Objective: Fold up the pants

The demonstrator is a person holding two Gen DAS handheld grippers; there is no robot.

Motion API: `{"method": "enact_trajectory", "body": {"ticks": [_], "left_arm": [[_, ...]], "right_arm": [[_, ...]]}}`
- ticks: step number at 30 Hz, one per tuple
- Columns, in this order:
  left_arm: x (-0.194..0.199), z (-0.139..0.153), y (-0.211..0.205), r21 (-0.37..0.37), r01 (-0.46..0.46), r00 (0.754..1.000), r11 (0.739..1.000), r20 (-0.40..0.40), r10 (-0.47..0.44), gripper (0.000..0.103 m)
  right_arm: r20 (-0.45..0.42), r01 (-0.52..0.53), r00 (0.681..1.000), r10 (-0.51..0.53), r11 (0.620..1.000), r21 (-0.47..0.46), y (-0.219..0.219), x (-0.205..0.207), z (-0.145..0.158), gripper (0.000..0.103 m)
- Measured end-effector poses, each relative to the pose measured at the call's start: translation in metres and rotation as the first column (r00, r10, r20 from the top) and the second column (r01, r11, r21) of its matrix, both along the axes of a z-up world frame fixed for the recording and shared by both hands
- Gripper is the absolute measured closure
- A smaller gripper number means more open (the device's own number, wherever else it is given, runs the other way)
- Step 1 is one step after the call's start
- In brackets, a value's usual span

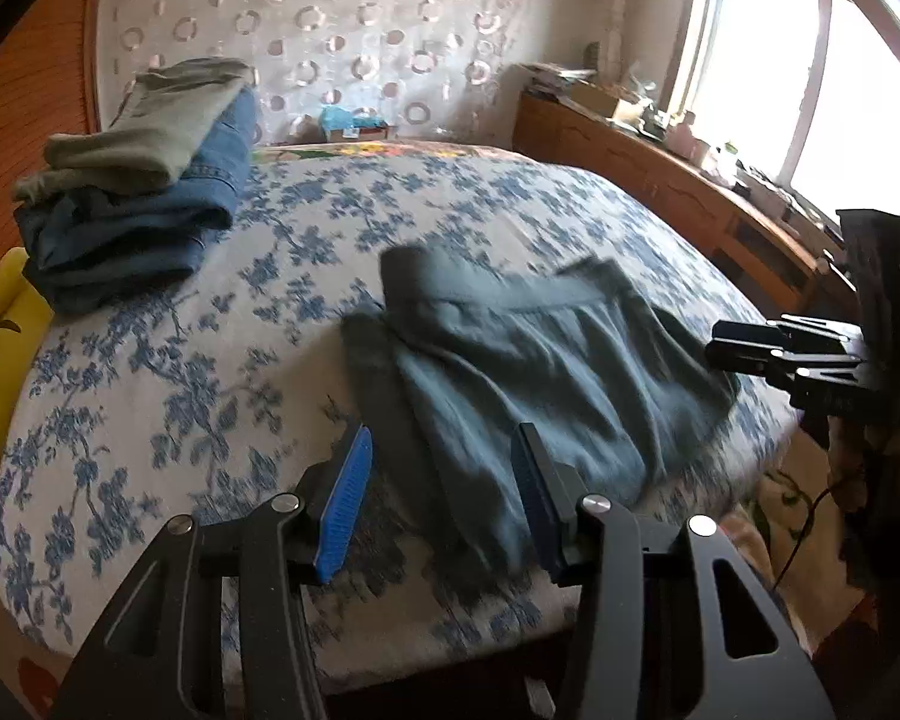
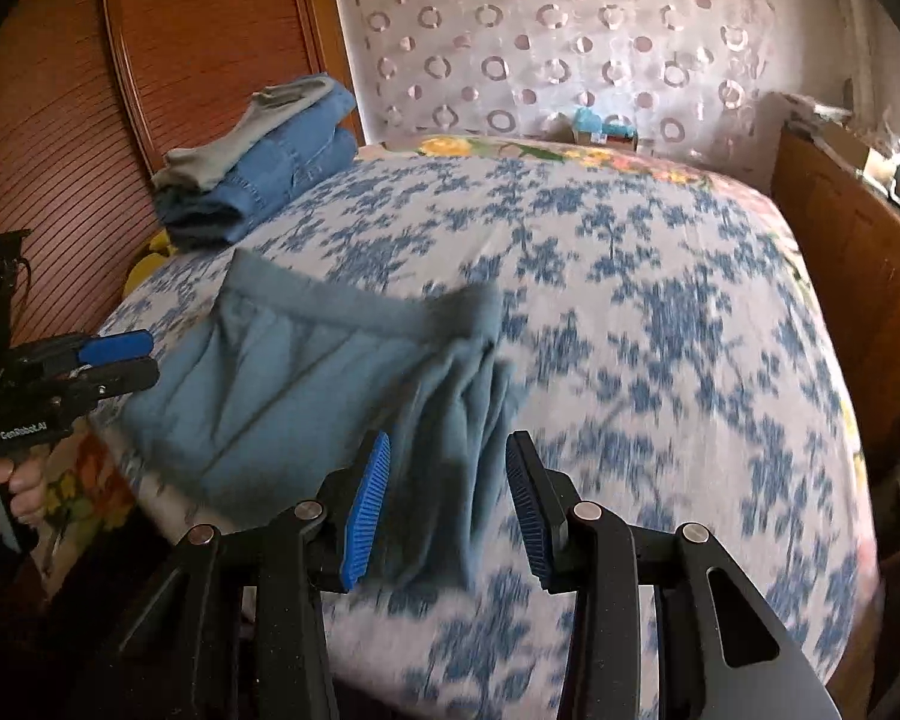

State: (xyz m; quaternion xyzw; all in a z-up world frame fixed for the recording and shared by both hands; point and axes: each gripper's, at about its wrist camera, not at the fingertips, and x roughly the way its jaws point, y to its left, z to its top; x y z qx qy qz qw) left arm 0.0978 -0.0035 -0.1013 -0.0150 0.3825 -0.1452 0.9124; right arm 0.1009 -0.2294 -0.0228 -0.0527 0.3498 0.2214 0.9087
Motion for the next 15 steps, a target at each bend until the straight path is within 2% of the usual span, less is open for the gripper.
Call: {"method": "enact_trajectory", "body": {"ticks": [7,11,12,13,15], "left_arm": [[0.000,-0.010,-0.002,0.016,-0.005,1.000,1.000,-0.024,0.006,0.053],[0.002,-0.015,-0.001,0.016,-0.011,0.999,1.000,-0.032,0.011,0.053],[0.002,-0.016,-0.002,0.019,-0.012,0.999,1.000,-0.034,0.012,0.053],[0.002,-0.017,-0.002,0.021,-0.012,0.999,1.000,-0.036,0.013,0.053],[0.003,-0.018,-0.001,0.023,-0.013,0.999,1.000,-0.038,0.014,0.053]], "right_arm": [[-0.022,-0.007,1.000,0.007,1.000,0.010,-0.010,-0.016,-0.006,0.062],[-0.034,-0.010,0.999,0.011,1.000,0.009,-0.005,-0.014,-0.011,0.078],[-0.032,-0.011,0.999,0.011,1.000,0.003,-0.004,-0.015,-0.012,0.084],[-0.034,-0.012,0.999,0.011,1.000,-0.018,-0.003,-0.015,-0.014,0.094],[-0.017,-0.009,1.000,0.009,0.999,-0.040,-0.002,-0.019,-0.015,0.099]]}}
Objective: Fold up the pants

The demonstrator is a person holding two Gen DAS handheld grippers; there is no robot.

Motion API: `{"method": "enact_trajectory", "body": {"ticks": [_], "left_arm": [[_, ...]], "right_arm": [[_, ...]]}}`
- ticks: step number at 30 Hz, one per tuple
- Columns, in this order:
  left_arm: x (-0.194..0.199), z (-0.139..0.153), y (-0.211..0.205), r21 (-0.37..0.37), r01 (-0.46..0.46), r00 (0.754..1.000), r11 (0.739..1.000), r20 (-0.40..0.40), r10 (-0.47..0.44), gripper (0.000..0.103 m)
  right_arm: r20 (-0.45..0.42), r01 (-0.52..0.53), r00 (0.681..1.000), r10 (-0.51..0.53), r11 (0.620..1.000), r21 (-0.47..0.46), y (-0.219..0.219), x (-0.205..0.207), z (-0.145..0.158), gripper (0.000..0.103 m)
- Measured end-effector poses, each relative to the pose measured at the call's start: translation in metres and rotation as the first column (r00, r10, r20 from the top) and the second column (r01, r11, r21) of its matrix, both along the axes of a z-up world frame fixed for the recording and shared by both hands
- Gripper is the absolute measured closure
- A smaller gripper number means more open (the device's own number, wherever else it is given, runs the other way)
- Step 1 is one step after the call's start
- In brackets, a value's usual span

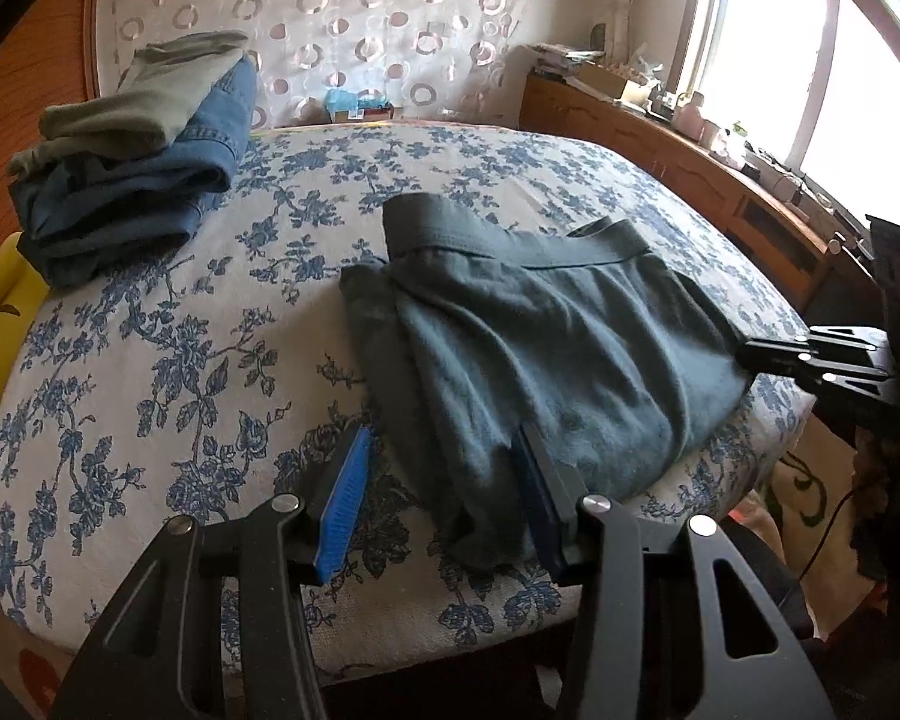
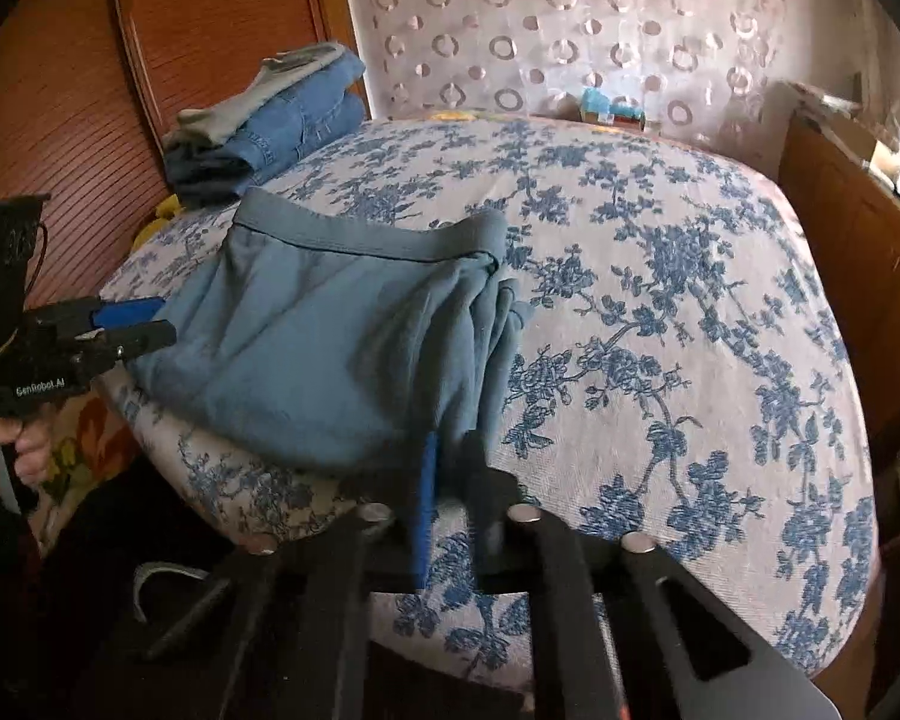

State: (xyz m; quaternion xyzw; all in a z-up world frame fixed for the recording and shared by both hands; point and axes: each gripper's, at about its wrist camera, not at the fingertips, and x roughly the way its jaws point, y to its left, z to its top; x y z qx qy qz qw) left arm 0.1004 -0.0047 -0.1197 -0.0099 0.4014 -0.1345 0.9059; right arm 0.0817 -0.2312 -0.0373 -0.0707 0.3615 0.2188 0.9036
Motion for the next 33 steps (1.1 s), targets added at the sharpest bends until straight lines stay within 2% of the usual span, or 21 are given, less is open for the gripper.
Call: {"method": "enact_trajectory", "body": {"ticks": [9,12,14,15,22,25,29,33], "left_arm": [[0.002,-0.003,0.001,-0.013,-0.006,1.000,1.000,0.000,0.006,0.053],[0.002,-0.003,0.001,-0.015,-0.006,1.000,1.000,0.001,0.006,0.053],[0.002,-0.003,0.001,-0.015,-0.006,1.000,1.000,0.001,0.006,0.053],[0.002,-0.003,0.000,-0.015,-0.007,1.000,1.000,0.002,0.007,0.053],[0.002,-0.003,0.000,-0.015,-0.006,1.000,1.000,0.006,0.006,0.053],[0.002,-0.004,0.000,-0.018,-0.006,1.000,1.000,0.008,0.007,0.053],[0.004,-0.004,0.002,-0.028,-0.009,1.000,1.000,0.004,0.009,0.053],[0.008,-0.001,0.002,-0.025,-0.015,1.000,1.000,0.000,0.015,0.053]], "right_arm": [[0.010,-0.001,1.000,0.001,1.000,0.018,0.000,-0.005,0.007,0.098],[0.034,0.003,0.999,-0.004,1.000,0.024,0.002,-0.004,0.012,0.080],[0.045,0.026,0.999,-0.028,0.999,0.027,0.004,0.002,0.014,0.061],[0.046,0.034,0.998,-0.035,0.999,0.030,0.005,0.007,0.015,0.059],[-0.023,0.066,0.998,-0.065,0.997,0.046,0.016,0.060,0.000,0.058],[-0.011,0.074,0.997,-0.073,0.995,0.063,0.019,0.069,-0.001,0.058],[0.045,0.066,0.997,-0.067,0.997,0.027,0.026,0.065,-0.006,0.058],[0.043,0.066,0.997,-0.068,0.997,0.042,0.025,0.065,-0.008,0.058]]}}
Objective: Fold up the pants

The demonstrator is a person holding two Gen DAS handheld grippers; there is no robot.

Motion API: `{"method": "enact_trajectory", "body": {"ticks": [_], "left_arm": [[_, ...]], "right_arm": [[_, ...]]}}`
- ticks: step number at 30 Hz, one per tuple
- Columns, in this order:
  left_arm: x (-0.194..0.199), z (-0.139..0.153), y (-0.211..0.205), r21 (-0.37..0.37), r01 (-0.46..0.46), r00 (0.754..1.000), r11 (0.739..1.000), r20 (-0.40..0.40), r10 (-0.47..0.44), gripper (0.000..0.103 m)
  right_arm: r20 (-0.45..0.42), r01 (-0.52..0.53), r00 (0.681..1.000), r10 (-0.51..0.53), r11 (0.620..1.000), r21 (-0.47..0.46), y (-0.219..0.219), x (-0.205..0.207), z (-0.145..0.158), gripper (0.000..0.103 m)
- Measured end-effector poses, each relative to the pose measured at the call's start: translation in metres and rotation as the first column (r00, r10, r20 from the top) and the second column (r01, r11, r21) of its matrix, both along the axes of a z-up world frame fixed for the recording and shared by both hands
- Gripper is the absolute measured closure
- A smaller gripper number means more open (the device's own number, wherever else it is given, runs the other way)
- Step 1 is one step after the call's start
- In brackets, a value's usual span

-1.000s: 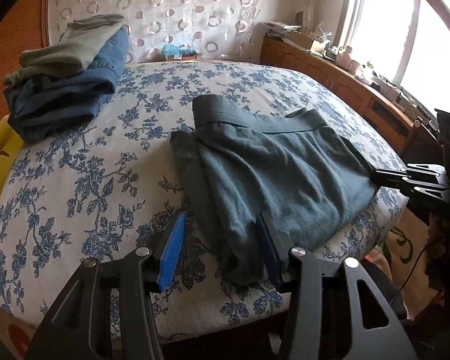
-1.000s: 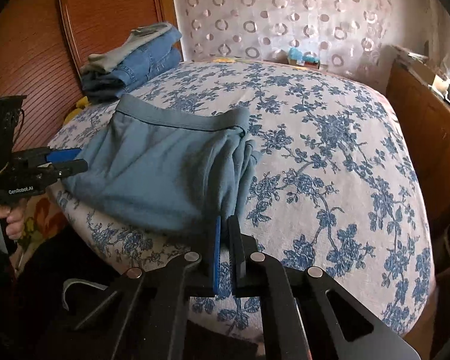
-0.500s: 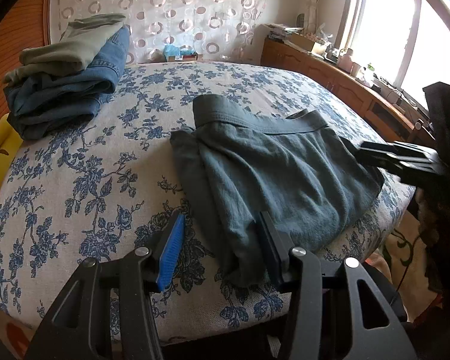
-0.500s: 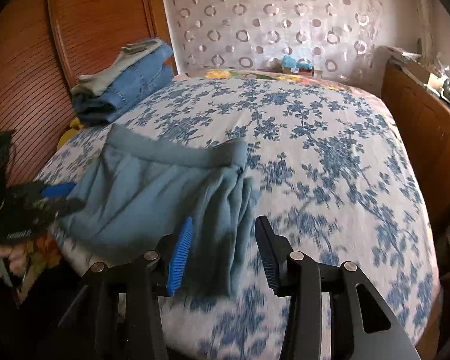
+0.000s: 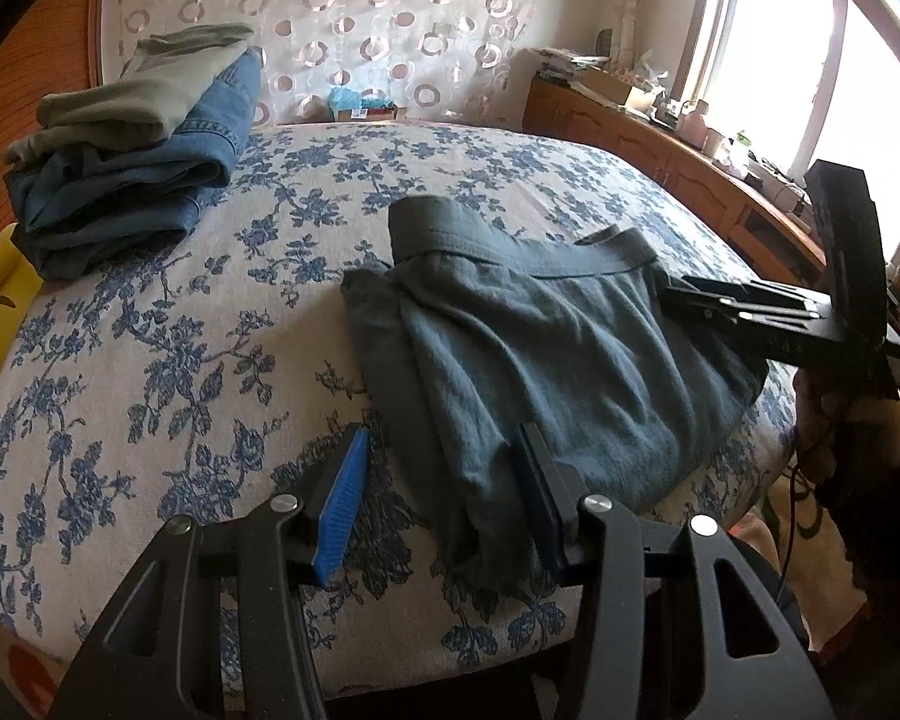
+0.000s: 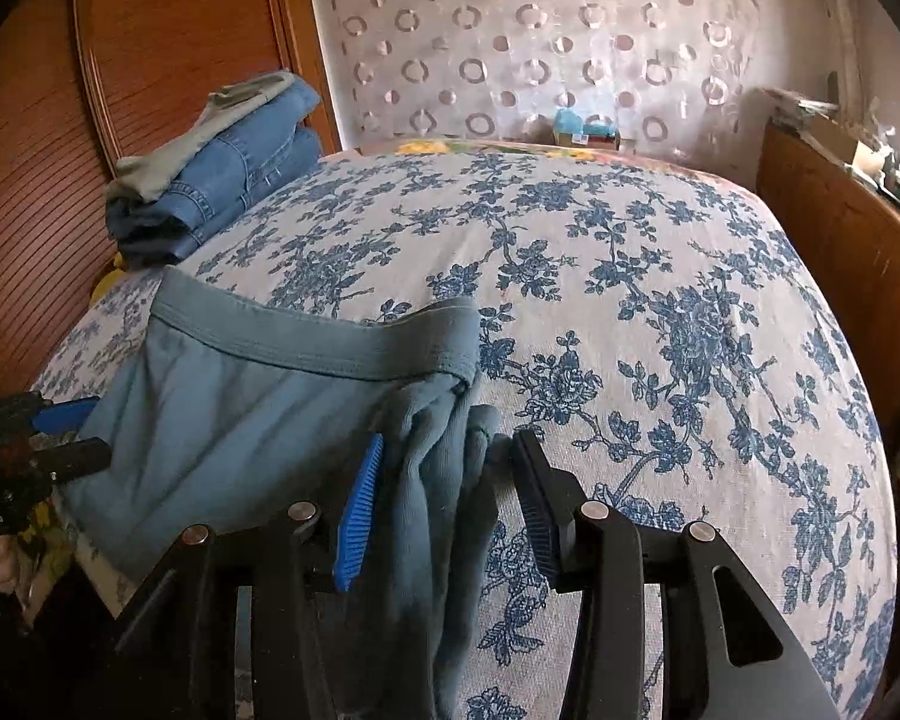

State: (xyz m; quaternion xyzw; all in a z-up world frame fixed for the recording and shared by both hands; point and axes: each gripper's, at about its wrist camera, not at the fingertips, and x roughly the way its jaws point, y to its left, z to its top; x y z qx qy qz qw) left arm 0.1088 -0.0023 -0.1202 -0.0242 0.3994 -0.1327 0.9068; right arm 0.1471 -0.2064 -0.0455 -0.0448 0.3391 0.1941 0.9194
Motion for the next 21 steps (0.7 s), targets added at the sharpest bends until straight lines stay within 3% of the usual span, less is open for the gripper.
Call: {"method": "enact_trajectory", "body": {"ticks": [7,21], "left_arm": [[0.011,0.015,0.000,0.027,-0.009,0.999,1.000,0.033,0.008,0.053],[0.037,0.020,0.000,0.052,-0.011,1.000,0.999,0.030,0.010,0.053]], "right_arm": [[0.022,0.003,1.000,-0.002,0.999,-0.047,0.003,-0.004,0.001,0.058],[0.024,0.005,1.000,-0.004,0.999,-0.052,0.004,-0.004,0.002,0.058]]}}
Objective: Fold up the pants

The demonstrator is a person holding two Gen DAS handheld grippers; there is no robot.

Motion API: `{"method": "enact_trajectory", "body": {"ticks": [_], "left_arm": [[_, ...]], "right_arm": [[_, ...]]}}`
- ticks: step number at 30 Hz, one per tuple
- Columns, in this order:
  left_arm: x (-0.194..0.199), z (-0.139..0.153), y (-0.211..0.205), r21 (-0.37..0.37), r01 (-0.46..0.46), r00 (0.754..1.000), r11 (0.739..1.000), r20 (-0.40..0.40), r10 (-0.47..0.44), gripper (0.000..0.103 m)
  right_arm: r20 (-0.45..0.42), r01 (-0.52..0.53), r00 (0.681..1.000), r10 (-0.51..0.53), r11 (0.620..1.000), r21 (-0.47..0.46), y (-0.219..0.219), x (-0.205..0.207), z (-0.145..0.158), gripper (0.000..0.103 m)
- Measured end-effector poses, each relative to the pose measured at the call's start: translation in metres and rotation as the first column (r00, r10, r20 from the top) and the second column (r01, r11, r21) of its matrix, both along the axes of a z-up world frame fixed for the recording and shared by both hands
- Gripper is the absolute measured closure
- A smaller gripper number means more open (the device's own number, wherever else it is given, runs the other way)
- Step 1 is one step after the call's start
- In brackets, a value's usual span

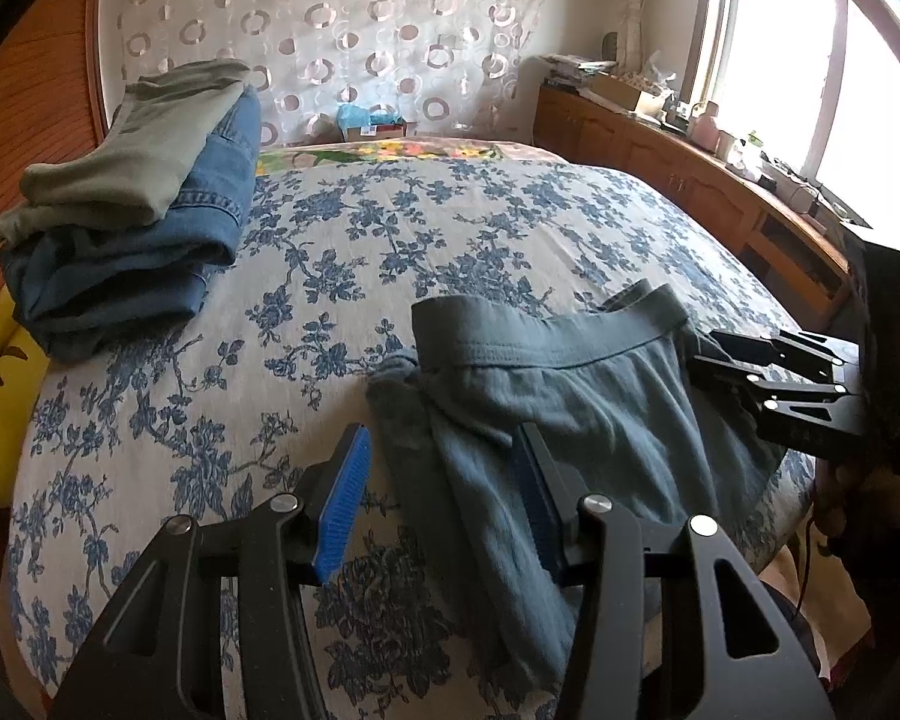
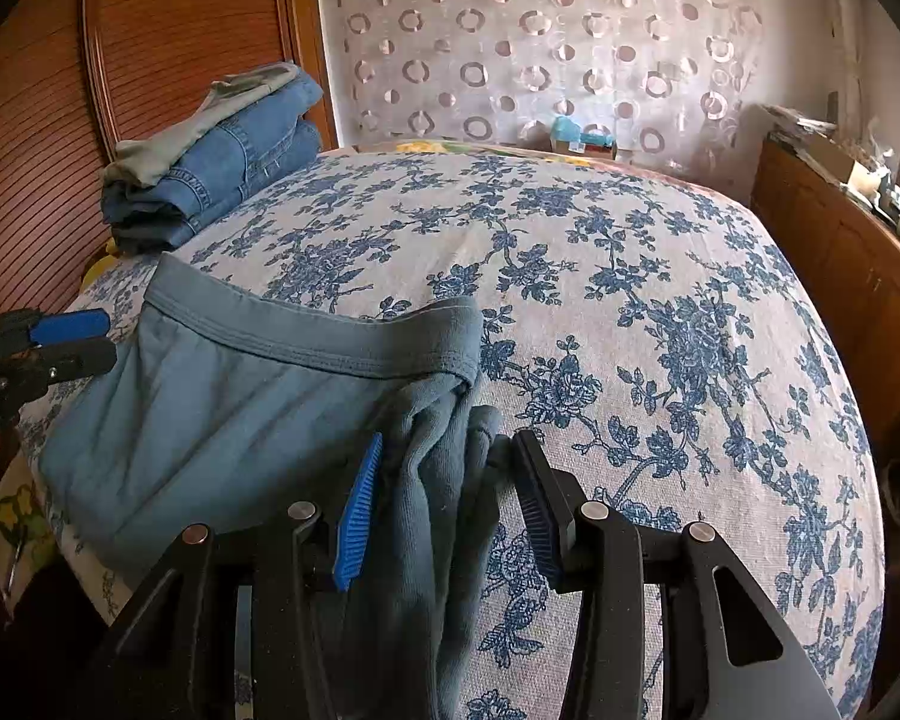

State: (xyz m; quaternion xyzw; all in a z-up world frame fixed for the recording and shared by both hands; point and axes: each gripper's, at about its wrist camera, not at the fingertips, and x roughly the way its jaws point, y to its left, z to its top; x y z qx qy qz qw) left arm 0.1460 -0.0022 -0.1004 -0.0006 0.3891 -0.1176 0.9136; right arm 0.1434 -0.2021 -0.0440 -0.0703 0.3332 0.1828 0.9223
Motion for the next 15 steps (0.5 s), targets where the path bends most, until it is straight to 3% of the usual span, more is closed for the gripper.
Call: {"method": "enact_trajectory", "body": {"ticks": [13,15], "left_arm": [[0.015,-0.017,0.001,-0.034,-0.007,0.999,0.999,-0.054,0.005,0.053],[0.015,-0.018,0.000,-0.052,0.005,0.998,0.999,-0.058,-0.008,0.061]], "right_arm": [[0.000,0.001,1.000,-0.001,1.000,-0.003,0.000,0.000,0.000,0.058],[0.000,0.001,1.000,-0.001,1.000,-0.003,0.000,0.000,0.000,0.058]]}}
